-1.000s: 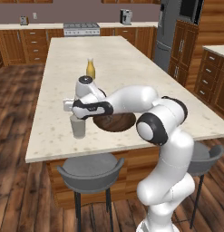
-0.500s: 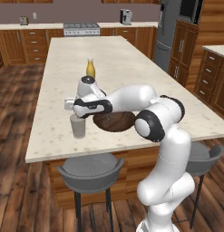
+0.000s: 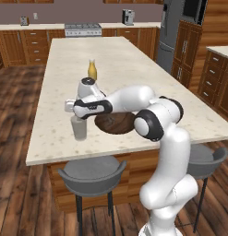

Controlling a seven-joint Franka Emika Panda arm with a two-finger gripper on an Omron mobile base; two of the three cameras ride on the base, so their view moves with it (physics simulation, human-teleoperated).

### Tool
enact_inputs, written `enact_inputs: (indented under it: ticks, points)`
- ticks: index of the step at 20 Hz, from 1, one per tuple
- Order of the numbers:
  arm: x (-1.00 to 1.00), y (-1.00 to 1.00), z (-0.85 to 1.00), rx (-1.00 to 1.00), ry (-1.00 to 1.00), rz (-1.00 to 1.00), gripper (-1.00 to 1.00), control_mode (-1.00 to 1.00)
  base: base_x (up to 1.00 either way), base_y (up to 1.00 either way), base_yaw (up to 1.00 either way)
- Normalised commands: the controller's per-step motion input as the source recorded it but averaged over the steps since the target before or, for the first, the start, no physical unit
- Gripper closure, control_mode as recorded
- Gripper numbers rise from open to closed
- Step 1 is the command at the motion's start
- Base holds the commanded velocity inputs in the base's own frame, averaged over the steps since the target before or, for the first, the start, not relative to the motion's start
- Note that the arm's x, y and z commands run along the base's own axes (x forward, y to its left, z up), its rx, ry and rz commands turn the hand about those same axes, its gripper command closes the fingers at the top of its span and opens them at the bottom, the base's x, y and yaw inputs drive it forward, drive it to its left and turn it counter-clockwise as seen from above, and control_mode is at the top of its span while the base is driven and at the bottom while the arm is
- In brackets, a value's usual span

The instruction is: There are two ice cubes in the ice bowl. Place both ice cubes in the glass cup.

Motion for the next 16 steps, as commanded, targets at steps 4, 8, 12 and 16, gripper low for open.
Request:
enact_inputs:
  ticks: [4, 8, 12, 16]
  points:
    - [0.23, 0.19, -0.04, 0.0, 0.0, 0.0, 1.0, -1.0, 0.0, 0.0, 0.0]
    - [0.0, 0.09, -0.03, 0.0, 0.0, 0.0, 1.0, -1.0, 0.0, 0.0, 0.0]
    - [-0.1, 0.0, -0.06, 0.0, 0.0, 0.0, 1.0, -1.0, 0.0, 0.0, 0.0]
    - [-0.02, 0.0, -0.09, 0.0, 0.0, 0.01, 1.0, -1.0, 0.0, 0.0, 0.0]
